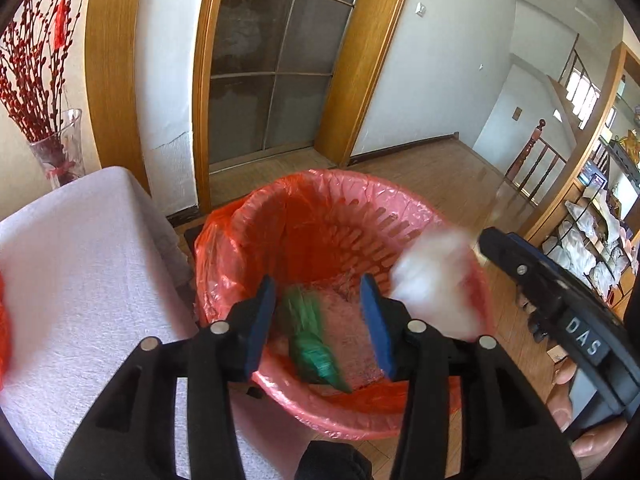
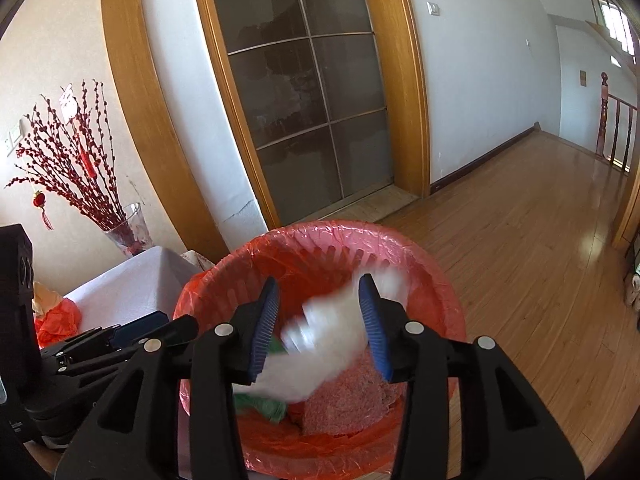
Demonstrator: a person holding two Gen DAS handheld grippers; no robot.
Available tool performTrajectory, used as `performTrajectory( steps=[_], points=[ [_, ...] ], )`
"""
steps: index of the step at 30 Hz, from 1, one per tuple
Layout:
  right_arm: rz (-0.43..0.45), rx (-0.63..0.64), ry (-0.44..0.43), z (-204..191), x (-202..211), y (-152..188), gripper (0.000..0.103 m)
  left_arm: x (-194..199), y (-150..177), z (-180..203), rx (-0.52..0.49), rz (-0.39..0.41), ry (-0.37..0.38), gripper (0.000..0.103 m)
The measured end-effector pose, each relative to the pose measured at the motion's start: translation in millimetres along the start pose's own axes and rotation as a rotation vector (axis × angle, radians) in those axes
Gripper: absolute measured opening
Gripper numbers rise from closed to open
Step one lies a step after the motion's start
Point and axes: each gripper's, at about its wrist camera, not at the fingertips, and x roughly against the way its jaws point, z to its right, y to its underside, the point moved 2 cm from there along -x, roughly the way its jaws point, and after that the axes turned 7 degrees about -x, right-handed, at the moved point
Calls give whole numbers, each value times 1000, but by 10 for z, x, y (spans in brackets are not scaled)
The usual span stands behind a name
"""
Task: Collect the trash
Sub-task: 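Open both tools to drop the bags into the basket, then move both open tools back over the table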
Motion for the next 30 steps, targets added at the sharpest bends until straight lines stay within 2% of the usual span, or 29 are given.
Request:
performTrajectory(
  steps=[2, 4, 7, 10, 18, 30],
  points=[
    [0, -5, 6, 38, 17, 19, 45, 23, 35, -50, 8, 1, -20, 48],
    [0, -11, 11, 58, 38, 39, 47, 88, 80, -110, 17, 8, -45, 56],
    [-7, -10, 10, 35, 47, 91, 52, 248, 162, -241, 33, 29, -109, 64],
    [-22, 4, -9, -56, 53, 167, 58, 445, 260, -374, 39, 47, -186, 68],
    [-67, 78, -98, -560, 50, 370, 61, 1046, 570, -845, 73, 92, -384, 71],
    [-154, 227, -263, -1526, 66, 733, 61, 2007, 1080, -2030, 292, 159, -629, 71]
  ],
)
